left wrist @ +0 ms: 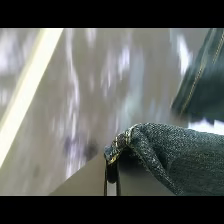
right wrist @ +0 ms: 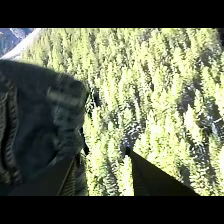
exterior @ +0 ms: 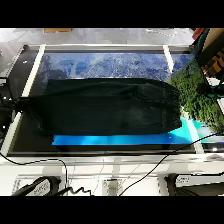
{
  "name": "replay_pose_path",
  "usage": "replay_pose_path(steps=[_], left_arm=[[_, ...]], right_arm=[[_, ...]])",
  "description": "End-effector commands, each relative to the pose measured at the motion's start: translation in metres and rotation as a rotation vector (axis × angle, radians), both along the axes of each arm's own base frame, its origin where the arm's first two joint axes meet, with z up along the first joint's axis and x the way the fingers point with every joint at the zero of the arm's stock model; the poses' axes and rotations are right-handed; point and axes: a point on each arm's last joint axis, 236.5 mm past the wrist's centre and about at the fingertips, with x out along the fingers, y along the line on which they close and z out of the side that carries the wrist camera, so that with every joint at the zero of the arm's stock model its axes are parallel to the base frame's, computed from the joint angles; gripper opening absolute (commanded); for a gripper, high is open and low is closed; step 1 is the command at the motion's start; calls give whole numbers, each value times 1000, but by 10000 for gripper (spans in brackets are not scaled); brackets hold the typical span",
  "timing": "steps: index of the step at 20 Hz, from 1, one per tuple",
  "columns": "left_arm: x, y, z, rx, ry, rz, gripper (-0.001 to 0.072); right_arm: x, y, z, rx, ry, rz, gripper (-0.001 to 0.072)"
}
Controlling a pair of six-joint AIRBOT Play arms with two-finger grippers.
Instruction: Fold the clothes and pants, and hang the long-sleeved shirts on hangers.
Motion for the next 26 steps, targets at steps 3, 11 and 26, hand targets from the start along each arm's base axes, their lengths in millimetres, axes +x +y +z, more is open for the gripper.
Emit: replay_pose_path(steps=[3,11,26], left_arm=[[36,1,-17,-14,-104,-84,640],[-38,47,-46,-165,68,227,623],[-68,-64,-128,-260,553,-196,696]], right_arm=[[-7,9,-6,32,38,17,380],[-11,12,-8,44,57,27,379],[-5,6,-6,24,31,14,380]])
